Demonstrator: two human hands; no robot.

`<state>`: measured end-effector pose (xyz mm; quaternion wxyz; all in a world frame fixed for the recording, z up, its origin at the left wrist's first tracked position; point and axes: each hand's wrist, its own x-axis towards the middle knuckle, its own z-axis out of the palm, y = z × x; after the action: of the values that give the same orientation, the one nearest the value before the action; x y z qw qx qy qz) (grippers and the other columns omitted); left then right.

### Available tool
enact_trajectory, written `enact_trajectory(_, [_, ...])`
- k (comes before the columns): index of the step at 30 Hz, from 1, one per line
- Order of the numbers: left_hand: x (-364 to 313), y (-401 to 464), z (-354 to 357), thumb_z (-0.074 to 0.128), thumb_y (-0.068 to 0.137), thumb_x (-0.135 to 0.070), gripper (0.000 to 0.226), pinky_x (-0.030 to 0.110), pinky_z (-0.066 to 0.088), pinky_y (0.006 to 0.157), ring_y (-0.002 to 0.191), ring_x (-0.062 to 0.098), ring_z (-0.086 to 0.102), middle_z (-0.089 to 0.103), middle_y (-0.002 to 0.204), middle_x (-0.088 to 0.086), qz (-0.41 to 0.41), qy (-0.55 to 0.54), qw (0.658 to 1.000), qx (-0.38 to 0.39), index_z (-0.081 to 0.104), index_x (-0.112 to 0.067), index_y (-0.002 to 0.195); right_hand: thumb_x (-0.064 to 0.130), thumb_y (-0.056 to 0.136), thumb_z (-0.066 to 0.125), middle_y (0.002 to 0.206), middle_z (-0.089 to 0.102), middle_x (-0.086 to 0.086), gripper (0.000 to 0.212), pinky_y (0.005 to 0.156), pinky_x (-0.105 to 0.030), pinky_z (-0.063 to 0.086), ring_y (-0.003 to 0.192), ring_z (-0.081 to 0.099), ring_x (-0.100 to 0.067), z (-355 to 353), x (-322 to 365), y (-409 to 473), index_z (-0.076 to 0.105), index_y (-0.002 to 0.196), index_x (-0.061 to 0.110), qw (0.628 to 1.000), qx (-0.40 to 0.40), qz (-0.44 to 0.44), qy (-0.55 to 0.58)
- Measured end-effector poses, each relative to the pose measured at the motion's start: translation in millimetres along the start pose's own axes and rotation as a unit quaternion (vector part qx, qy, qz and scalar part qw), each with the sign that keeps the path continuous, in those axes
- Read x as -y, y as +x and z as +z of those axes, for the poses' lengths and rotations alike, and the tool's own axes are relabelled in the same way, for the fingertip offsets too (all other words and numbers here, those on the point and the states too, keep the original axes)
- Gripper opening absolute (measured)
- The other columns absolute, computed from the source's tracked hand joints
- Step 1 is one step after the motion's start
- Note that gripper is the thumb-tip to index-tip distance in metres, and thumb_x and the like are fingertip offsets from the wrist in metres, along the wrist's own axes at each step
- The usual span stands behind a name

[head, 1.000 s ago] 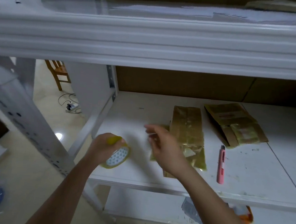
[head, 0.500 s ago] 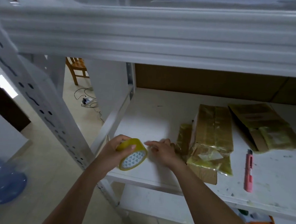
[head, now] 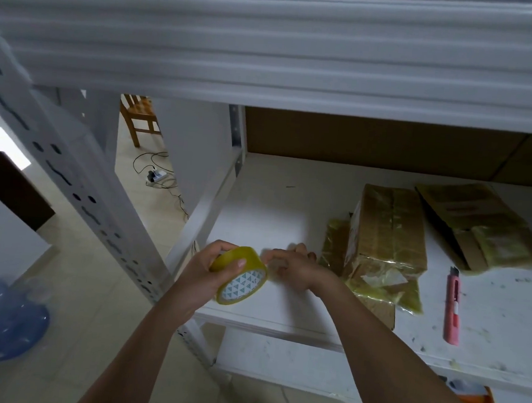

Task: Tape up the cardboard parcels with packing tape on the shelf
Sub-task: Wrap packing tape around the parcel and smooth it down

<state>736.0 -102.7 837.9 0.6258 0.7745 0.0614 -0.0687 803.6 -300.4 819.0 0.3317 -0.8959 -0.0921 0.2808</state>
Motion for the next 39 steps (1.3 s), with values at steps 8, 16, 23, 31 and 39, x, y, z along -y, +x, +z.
enact_trajectory(8, [1,-5,-2,0.076,0.076,-0.043,0.038,0.032,0.058,0.074,0.097,0.019,0.07,0.071,0.103,0.003,-0.006,-0.012,1.0,0.015,0.064,-0.023,0.107,0.021,0.097,0.038,0.113,0.032,-0.001,0.037,0.096,-0.042,0.043,0.111,0.038,-0.029,7,-5,8,0.057,0.074,0.042,0.996,-0.058,0.004,0.06])
enact_trajectory(16, [-4,-10,-7,0.078,0.082,-0.021,0.024,0.027,0.055,0.068,0.094,0.021,0.071,0.073,0.098,0.004,0.014,-0.031,0.999,0.018,0.067,-0.018,0.104,0.014,0.099,0.039,0.112,0.036,-0.007,0.029,0.074,-0.03,0.047,0.089,0.048,-0.023,-1,-4,-1,0.055,0.082,0.032,0.993,-0.092,-0.033,0.068])
enact_trajectory(23, [-43,-9,-23,0.071,0.078,-0.024,0.029,0.028,0.057,0.07,0.089,0.023,0.07,0.069,0.1,0.017,0.099,-0.064,0.993,0.022,0.063,-0.015,0.104,0.021,0.097,0.042,0.107,0.049,-0.007,0.033,0.086,-0.039,0.043,0.098,0.047,-0.027,-41,29,-12,0.043,0.075,0.045,0.973,-0.196,-0.123,0.013])
enact_trajectory(31, [-63,-7,-6,0.074,0.081,-0.021,0.038,0.033,0.057,0.078,0.097,0.03,0.069,0.071,0.103,0.019,0.114,-0.07,0.989,0.066,0.059,-0.007,0.113,0.004,0.095,0.052,0.095,0.055,-0.012,0.037,0.059,-0.011,0.038,0.076,0.054,-0.021,-69,22,-61,0.047,0.073,0.034,0.942,-0.283,-0.179,0.005])
enact_trajectory(39, [-100,4,27,0.075,0.075,-0.039,0.041,0.039,0.053,0.086,0.098,0.026,0.069,0.073,0.101,0.005,0.133,-0.048,0.985,0.102,0.067,-0.018,0.11,0.005,0.088,0.068,0.073,0.064,0.0,0.034,0.062,-0.02,0.055,0.058,0.065,-0.007,-100,-6,-120,0.063,0.119,0.019,0.892,-0.409,-0.167,0.096])
